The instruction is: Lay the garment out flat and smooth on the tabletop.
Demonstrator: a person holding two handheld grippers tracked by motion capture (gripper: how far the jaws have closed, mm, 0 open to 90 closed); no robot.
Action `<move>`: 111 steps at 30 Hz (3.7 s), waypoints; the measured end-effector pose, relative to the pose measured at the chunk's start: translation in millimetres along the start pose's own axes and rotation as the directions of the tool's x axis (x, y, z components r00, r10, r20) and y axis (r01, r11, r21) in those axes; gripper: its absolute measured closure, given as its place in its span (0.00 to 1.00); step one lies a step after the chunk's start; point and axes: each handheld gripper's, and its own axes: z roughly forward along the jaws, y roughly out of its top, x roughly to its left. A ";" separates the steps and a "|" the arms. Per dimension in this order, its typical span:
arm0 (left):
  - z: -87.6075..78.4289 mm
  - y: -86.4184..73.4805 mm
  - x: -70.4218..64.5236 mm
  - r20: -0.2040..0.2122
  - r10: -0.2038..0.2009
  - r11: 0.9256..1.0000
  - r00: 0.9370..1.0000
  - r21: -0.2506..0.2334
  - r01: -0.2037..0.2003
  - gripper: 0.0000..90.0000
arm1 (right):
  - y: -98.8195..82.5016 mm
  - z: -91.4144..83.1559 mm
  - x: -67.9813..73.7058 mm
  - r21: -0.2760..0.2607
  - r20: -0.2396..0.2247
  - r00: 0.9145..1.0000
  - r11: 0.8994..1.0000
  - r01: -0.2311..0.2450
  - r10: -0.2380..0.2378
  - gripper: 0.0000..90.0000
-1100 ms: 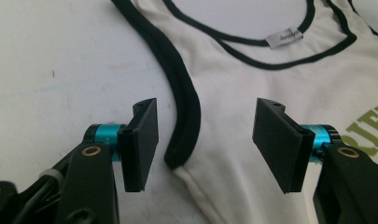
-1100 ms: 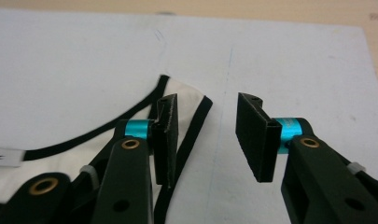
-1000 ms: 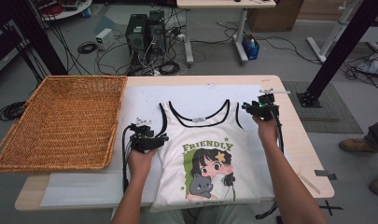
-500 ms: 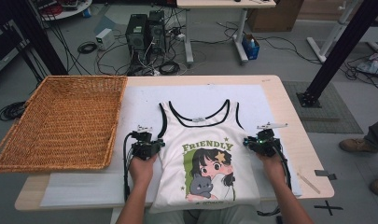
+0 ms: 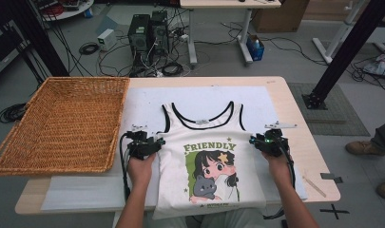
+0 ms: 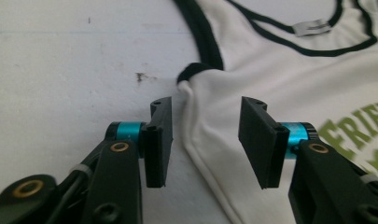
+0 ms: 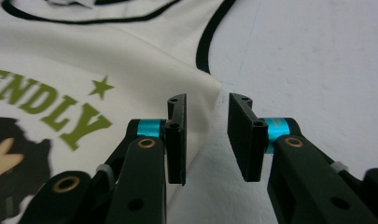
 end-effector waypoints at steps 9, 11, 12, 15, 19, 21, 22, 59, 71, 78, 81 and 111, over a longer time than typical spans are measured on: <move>-30.4 -45.8 -20.6 0.083 0.079 0.996 0.993 0.023 -0.082 0.53 | -48.1 -43.2 16.0 -0.009 -0.096 0.995 1.000 0.001 -0.002 0.65; -32.6 -48.0 -23.3 0.078 0.087 0.996 0.993 0.029 -0.089 0.54 | -56.7 -45.0 24.1 0.013 -0.101 0.994 0.999 0.037 -0.036 0.65; -33.4 -48.9 -24.6 0.072 0.100 0.994 0.992 0.032 -0.102 0.57 | -58.2 -44.0 26.7 0.027 -0.096 0.994 0.998 0.054 -0.051 0.65; -37.3 -51.1 -29.3 0.037 0.104 0.993 0.994 0.052 -0.106 0.75 | -62.4 -40.8 36.9 0.047 -0.055 0.992 0.992 0.116 -0.114 0.68; -42.9 -56.7 -32.1 0.006 0.137 0.989 0.991 0.057 -0.137 0.97 | -63.3 -41.9 43.2 0.046 -0.043 0.990 0.989 0.138 -0.136 0.93; -46.9 -60.4 -30.6 0.020 0.112 0.992 0.993 0.049 -0.113 0.98 | -65.1 -45.4 46.8 0.051 -0.041 0.986 0.985 0.163 -0.161 1.00; -49.8 -62.9 -30.3 0.034 0.096 0.994 0.995 0.050 -0.098 0.98 | -65.1 -45.4 46.8 0.051 -0.041 0.986 0.985 0.163 -0.161 1.00; -48.4 -58.9 -20.2 0.161 0.035 0.997 0.986 -0.070 -0.024 0.66 | -60.1 -48.3 27.8 -0.072 -0.052 0.999 0.997 -0.012 0.009 0.78; -70.1 -97.0 -32.7 0.190 0.034 0.999 0.981 -0.008 -0.033 0.95 | -100.8 -74.8 44.0 -0.021 -0.085 0.991 0.995 0.098 -0.099 0.99; -90.4 -103.4 -28.9 0.306 -0.008 1.000 0.952 -0.009 0.011 0.96 | -103.9 -107.9 41.6 -0.061 -0.126 0.990 0.997 0.055 -0.062 1.00; -93.8 -104.2 -31.6 0.320 0.034 0.999 0.947 -0.023 -0.028 0.86 | -103.2 -117.0 43.2 -0.067 -0.145 0.987 0.996 0.058 -0.067 0.98; -43.1 -26.3 -19.3 0.325 0.065 0.960 0.943 -0.277 0.029 0.34 | -75.7 -58.3 36.2 -0.059 -0.007 0.999 0.998 0.037 -0.038 0.58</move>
